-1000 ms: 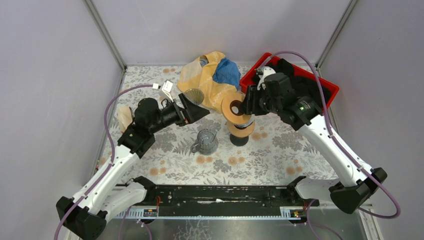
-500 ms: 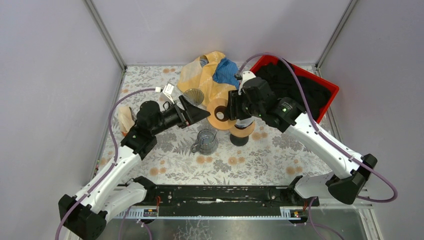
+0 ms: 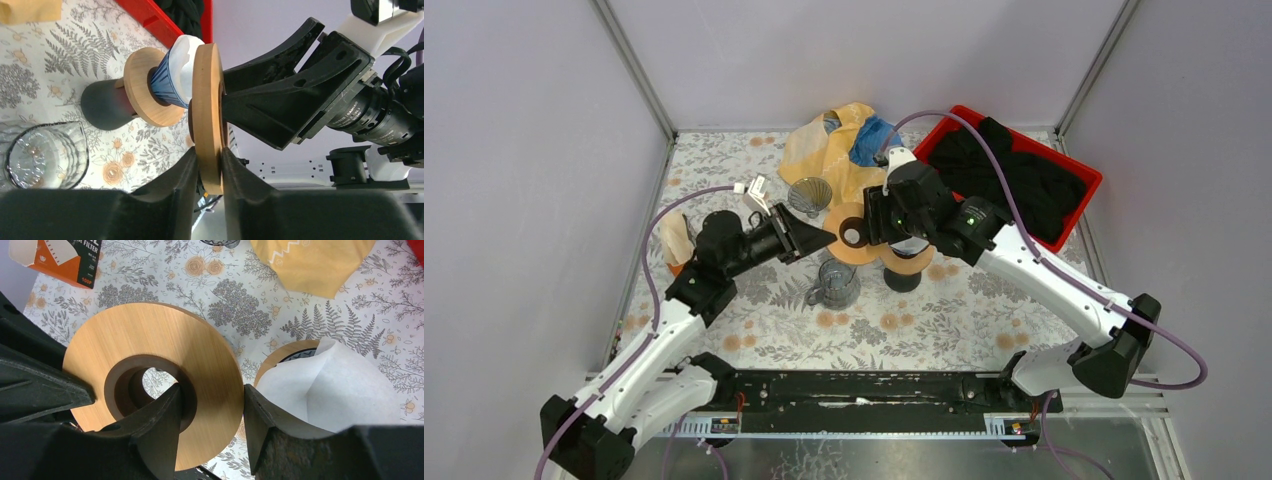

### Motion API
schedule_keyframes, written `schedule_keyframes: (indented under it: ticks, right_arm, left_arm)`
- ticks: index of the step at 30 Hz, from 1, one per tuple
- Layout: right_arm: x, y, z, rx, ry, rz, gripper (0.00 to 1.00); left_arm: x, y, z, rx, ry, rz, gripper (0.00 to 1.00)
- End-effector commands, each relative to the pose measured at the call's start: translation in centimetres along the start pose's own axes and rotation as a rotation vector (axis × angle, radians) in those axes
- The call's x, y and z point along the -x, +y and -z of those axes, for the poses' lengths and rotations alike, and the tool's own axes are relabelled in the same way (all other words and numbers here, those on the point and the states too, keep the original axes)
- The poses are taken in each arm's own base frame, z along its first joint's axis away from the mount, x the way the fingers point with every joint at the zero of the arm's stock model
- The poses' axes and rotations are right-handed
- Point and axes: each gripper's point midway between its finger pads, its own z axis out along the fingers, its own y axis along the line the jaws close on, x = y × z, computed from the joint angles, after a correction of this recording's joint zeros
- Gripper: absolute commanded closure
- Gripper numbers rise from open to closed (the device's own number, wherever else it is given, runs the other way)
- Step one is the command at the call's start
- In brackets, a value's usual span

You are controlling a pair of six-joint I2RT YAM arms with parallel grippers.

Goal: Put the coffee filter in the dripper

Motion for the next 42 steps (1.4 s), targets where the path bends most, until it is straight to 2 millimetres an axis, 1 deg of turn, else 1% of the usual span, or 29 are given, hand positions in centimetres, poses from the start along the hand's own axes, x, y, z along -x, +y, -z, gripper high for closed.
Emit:
schedule_keyframes:
  ticks: [1, 4, 10, 17, 21, 25, 31, 35, 38, 39, 42]
  right_arm:
    - [3.4, 2.1, 0.5, 0.067, -0.121, -0.009, 0.6]
    - [3.2, 2.5, 0.3, 0.088, -0.119, -0.013, 0.56]
    - [2.9, 2.9, 0.5, 0.118, -0.131, -0.015, 0.44]
    - [2.9, 3.1, 1.1, 0.152, -0.154, -0.008, 0.29]
    - [3.0, 2.6, 1.9, 0.142, -0.184, 0.005, 0.22]
    - [2.8, 1.1, 2.8, 0.096, -0.225, 0.023, 0.18]
    - [2.1, -2.1, 3.9, -0.029, -0.276, 0.039, 0.13]
    - [1.7, -5.0, 5.4, -0.143, -0.34, 0.035, 0.07]
    - [1.7, -6.6, 7.1, -0.188, -0.407, 0.024, 0.01]
    - [1.8, -7.2, 7.6, -0.215, -0.429, 0.018, 0.0]
    - [1.4, -8.3, 8.5, -0.249, -0.461, 0.01, 0.01]
  left_arm:
    - [0.3, -0.9, 0.5, -0.057, -0.03, -0.015, 0.78]
    - [-0.1, -0.2, 0.7, -0.047, -0.04, 0.004, 0.87]
    - [-0.8, 1.4, 1.4, -0.021, -0.067, 0.048, 1.0]
    - [-1.2, 3.0, 1.8, 0.021, -0.101, 0.079, 1.0]
    - [-1.2, 4.1, 2.0, 0.053, -0.125, 0.1, 1.0]
    - [-1.4, 5.3, 2.0, 0.07, -0.151, 0.125, 1.0]
    - [-2.0, 7.0, 1.7, 0.08, -0.165, 0.177, 1.0]
    - [-2.1, 7.8, 1.6, 0.09, -0.178, 0.184, 1.0]
    - [-2.3, 8.2, 1.3, 0.091, -0.175, 0.197, 1.0]
    - [-2.5, 8.5, 1.1, 0.091, -0.171, 0.206, 1.0]
    - [-3.0, 9.2, 0.6, 0.09, -0.155, 0.239, 1.0]
